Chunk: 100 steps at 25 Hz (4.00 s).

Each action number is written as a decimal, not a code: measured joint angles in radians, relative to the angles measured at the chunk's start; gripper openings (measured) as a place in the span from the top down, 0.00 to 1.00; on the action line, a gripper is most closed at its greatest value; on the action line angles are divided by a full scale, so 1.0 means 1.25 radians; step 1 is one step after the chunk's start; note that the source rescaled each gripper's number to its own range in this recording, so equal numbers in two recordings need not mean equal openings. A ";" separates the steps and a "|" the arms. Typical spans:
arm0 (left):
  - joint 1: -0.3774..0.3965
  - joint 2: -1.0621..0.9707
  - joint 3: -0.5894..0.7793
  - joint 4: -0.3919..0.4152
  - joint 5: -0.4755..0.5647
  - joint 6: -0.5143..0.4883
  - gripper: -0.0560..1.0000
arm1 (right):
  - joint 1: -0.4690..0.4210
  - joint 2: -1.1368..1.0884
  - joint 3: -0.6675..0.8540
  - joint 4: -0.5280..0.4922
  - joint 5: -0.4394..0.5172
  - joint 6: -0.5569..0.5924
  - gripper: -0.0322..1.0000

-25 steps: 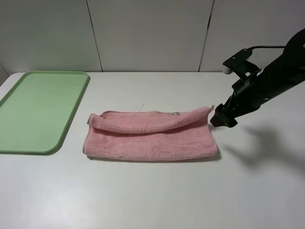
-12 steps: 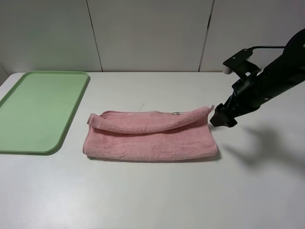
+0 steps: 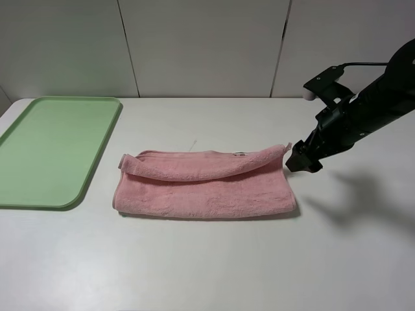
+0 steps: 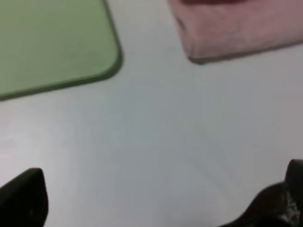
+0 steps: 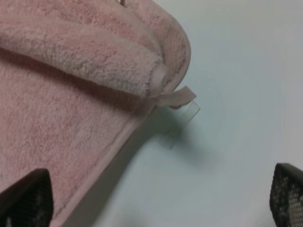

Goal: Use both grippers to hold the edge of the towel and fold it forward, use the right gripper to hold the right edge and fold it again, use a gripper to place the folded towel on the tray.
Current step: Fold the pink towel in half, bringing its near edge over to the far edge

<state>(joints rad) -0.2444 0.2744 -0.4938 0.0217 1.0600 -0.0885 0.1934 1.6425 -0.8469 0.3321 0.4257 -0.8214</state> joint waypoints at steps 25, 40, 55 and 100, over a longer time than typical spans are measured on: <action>0.123 -0.225 0.004 -0.017 -0.005 0.012 0.00 | 0.000 0.000 0.000 0.002 -0.009 0.001 0.00; 0.123 -0.225 0.004 -0.017 -0.005 0.012 0.00 | 0.039 0.000 0.000 0.002 -0.028 -0.010 0.00; 0.123 -0.225 0.004 -0.017 -0.005 0.014 0.00 | 0.240 0.003 0.001 -0.031 -0.145 -0.031 0.00; 0.123 -0.225 0.004 -0.017 -0.006 0.014 0.00 | 0.407 0.284 0.001 -0.073 -0.666 -0.033 0.00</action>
<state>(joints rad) -0.0909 -0.0064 -0.4892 0.0000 1.0527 -0.0704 0.7017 1.9981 -0.8462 0.2412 -0.4073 -0.8626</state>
